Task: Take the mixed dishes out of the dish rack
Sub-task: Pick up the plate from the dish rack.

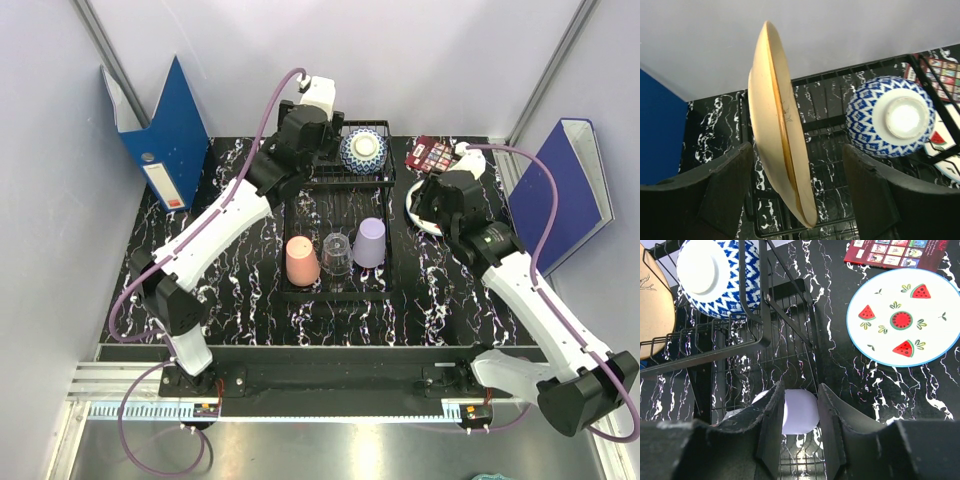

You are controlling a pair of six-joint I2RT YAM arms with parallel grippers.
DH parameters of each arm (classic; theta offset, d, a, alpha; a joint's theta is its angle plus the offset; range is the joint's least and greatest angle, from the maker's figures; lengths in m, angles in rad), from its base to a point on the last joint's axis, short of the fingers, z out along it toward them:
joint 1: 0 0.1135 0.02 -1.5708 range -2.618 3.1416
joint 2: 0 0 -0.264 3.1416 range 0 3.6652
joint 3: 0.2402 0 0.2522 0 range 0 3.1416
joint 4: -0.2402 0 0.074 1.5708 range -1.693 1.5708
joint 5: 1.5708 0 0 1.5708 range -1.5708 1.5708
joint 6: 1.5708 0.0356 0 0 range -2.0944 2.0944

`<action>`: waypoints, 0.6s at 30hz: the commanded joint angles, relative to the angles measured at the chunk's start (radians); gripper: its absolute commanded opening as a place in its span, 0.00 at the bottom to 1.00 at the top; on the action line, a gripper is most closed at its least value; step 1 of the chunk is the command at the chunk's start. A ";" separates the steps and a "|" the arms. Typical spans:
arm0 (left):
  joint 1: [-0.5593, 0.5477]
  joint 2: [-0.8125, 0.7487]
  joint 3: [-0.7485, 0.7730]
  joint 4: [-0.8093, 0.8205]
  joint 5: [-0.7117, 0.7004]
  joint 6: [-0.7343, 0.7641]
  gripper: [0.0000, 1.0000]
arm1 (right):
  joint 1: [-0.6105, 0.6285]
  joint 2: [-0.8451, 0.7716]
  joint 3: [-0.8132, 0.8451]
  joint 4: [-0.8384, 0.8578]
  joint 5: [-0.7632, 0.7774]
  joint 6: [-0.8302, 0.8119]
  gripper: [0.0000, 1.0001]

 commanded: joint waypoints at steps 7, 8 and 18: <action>0.001 0.028 0.066 0.002 -0.113 0.002 0.62 | 0.009 -0.034 -0.045 0.060 -0.004 0.001 0.41; 0.001 0.026 0.058 0.002 -0.108 -0.001 0.61 | 0.009 -0.035 -0.050 0.060 -0.007 -0.001 0.41; 0.001 0.026 -0.024 0.005 -0.085 -0.028 0.55 | 0.009 -0.034 -0.059 0.074 -0.003 -0.004 0.41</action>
